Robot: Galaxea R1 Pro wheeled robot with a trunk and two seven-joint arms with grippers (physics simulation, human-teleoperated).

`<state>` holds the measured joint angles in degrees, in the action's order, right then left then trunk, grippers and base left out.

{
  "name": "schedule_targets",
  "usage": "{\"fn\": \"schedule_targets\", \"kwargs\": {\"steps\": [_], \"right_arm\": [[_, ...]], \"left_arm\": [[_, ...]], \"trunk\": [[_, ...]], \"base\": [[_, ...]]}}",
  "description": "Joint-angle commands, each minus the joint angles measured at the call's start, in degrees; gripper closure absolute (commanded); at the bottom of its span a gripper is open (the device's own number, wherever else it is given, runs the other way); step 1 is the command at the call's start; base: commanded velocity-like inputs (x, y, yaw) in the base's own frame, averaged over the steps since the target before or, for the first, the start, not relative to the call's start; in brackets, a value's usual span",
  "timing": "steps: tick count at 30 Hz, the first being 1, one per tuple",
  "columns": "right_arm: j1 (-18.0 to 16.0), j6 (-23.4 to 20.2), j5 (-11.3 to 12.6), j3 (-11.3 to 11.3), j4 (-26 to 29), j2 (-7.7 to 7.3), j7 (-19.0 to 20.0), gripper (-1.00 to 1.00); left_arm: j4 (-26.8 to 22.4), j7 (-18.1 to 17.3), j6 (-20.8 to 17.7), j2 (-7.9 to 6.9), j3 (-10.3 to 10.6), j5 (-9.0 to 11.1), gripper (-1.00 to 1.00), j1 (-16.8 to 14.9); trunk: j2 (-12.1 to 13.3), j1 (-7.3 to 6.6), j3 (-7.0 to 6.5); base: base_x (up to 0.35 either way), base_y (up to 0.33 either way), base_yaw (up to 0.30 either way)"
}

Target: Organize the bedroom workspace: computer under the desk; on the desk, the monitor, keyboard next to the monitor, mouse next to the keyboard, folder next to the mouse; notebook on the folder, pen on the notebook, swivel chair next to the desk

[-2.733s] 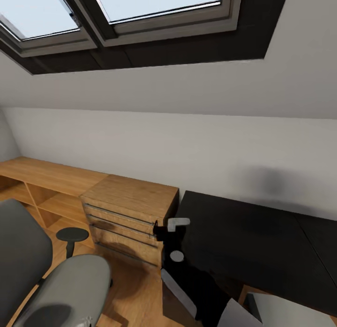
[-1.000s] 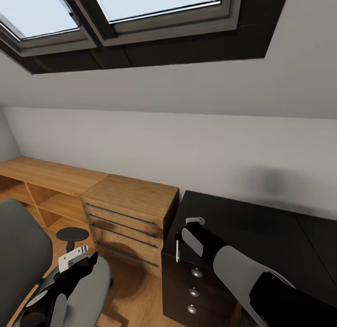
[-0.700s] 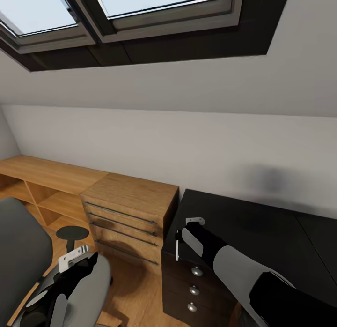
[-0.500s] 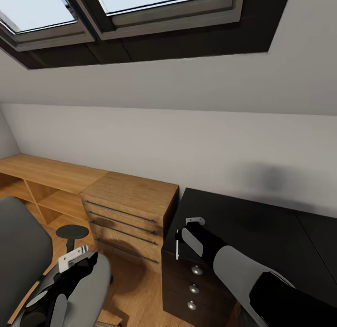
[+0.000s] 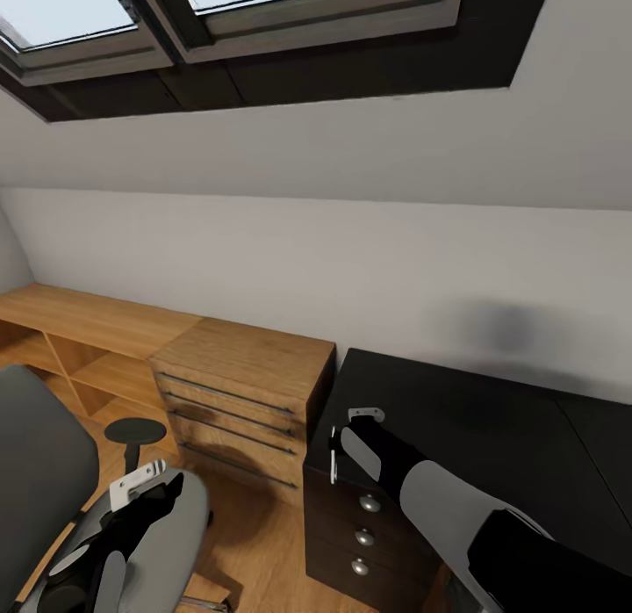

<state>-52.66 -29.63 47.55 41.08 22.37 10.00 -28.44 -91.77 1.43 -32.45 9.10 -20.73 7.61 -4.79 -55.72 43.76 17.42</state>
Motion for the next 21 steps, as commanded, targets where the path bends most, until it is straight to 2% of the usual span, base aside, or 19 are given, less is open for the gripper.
{"fn": "schedule_targets", "kwargs": {"steps": [1, 7, 21], "right_arm": [[-0.1, -0.2, 0.3, 0.3, 0.0, 0.0, -0.4, -1.0], [-0.1, 0.0, 0.2, 0.4, -0.1, 0.0, -0.1, -1.0], [0.0, 0.1, 0.1, 0.5, -0.3, 0.0, 0.3, -1.0]], "left_arm": [[-0.1, 0.2, -0.3, 0.04, -0.1, 0.6, -1.0, 0.0], [-0.1, 0.2, -0.3, 0.04, -0.1, 0.6, -1.0, 0.0], [-0.1, 0.2, -0.3, 0.04, -0.1, 0.7, -1.0, 0.0]], "trunk": [[-0.1, 0.02, 0.09], [-0.1, 0.02, 0.12], [-0.1, 0.02, 0.12]], "base": [[0.089, 0.074, 0.0], [0.152, 0.134, 0.0], [0.014, 0.026, 0.0]]}}
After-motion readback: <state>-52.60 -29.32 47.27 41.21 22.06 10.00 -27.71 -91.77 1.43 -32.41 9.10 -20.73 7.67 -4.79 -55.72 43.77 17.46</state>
